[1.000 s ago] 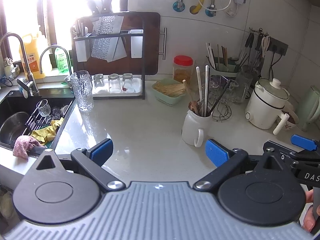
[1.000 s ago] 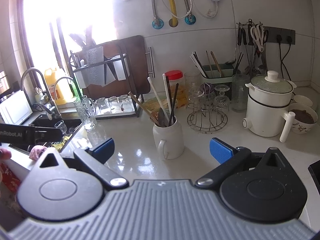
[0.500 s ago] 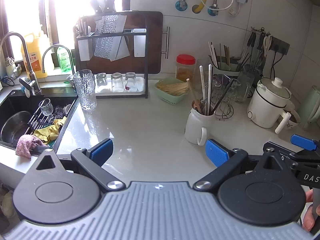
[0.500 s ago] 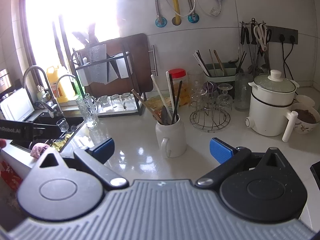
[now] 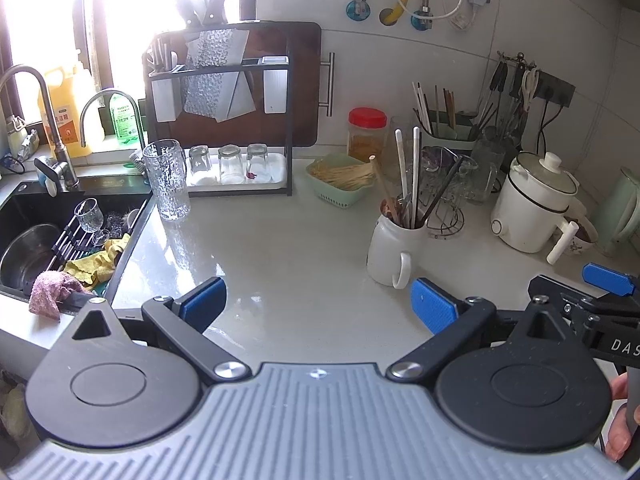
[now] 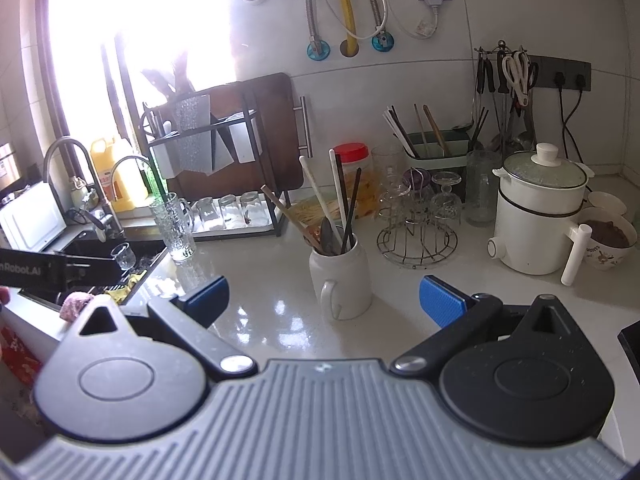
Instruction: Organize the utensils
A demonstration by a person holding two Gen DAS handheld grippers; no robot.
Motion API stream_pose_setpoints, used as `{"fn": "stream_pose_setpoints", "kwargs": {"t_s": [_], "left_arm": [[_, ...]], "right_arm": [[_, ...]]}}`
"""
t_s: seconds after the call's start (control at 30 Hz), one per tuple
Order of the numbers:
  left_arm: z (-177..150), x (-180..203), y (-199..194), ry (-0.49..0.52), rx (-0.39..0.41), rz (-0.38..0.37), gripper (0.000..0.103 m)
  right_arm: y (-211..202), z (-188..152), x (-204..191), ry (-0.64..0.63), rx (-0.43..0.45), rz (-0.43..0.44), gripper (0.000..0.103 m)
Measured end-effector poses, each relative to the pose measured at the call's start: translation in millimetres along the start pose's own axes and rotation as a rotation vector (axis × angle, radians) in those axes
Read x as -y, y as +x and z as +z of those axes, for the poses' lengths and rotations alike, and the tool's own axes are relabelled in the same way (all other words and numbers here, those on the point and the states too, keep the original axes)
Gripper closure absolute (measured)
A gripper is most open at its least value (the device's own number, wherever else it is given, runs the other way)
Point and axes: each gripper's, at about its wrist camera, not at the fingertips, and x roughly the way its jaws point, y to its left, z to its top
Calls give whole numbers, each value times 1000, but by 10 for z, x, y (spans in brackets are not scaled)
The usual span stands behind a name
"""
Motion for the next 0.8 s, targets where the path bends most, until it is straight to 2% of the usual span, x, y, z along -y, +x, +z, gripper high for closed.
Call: {"fn": "stream_pose_setpoints", "kwargs": {"t_s": [0.8], "left_arm": [[-60, -9, -88, -3, 14, -14, 3]], "right_arm": [[-6, -41, -43, -13, 11, 4, 0]]}}
